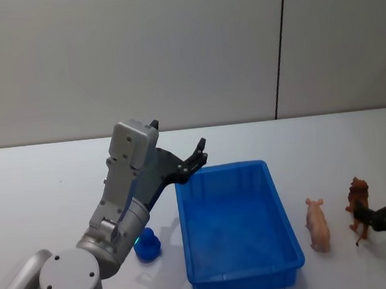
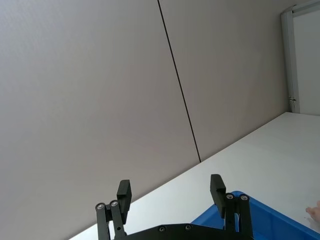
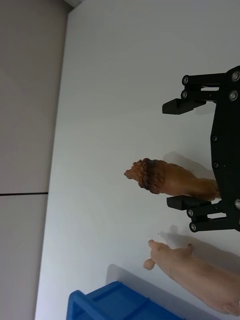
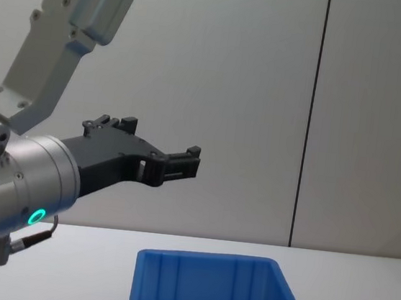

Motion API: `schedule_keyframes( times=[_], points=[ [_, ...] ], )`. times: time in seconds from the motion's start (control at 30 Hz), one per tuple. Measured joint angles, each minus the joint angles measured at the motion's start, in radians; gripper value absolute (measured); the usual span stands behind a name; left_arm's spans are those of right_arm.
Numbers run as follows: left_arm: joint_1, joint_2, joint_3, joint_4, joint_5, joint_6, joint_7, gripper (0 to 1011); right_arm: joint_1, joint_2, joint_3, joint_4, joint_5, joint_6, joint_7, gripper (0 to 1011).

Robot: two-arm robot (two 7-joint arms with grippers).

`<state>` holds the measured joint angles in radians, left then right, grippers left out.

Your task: Pick up the two dolls from the table and place them into the box.

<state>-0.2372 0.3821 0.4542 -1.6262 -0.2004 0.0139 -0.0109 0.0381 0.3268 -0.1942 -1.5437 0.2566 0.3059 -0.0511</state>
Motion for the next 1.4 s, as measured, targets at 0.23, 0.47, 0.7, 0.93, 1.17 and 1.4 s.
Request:
schedule_keyframes(
  times=[0.23, 0.47, 0.7, 0.93, 1.17, 1.4],
  points=[
    [0.0, 0.0, 0.0, 0.0, 0.0, 0.0, 0.0, 1001, 0.018, -0.025, -0.01, 0.032, 0.006, 0.031, -0.012, 1001],
    [0.0, 0.0, 0.0, 0.0, 0.0, 0.0, 0.0, 1001, 0.028, -0.039, -0.016, 0.049, 0.008, 0.045, -0.016, 1001],
    [0.0, 0.0, 0.0, 0.0, 0.0, 0.0, 0.0, 1001, 0.035, -0.048, -0.02, 0.061, 0.01, 0.056, -0.018, 935],
    [0.0, 0.0, 0.0, 0.0, 0.0, 0.0, 0.0, 1001, 0.039, -0.052, -0.022, 0.067, 0.011, 0.061, -0.019, 756],
    [0.0, 0.0, 0.0, 0.0, 0.0, 0.0, 0.0, 1001, 0.041, -0.055, -0.023, 0.07, 0.011, 0.064, -0.02, 538],
    [0.0, 0.0, 0.0, 0.0, 0.0, 0.0, 0.0, 1001, 0.042, -0.057, -0.024, 0.072, 0.012, 0.065, -0.02, 343]
  ],
)
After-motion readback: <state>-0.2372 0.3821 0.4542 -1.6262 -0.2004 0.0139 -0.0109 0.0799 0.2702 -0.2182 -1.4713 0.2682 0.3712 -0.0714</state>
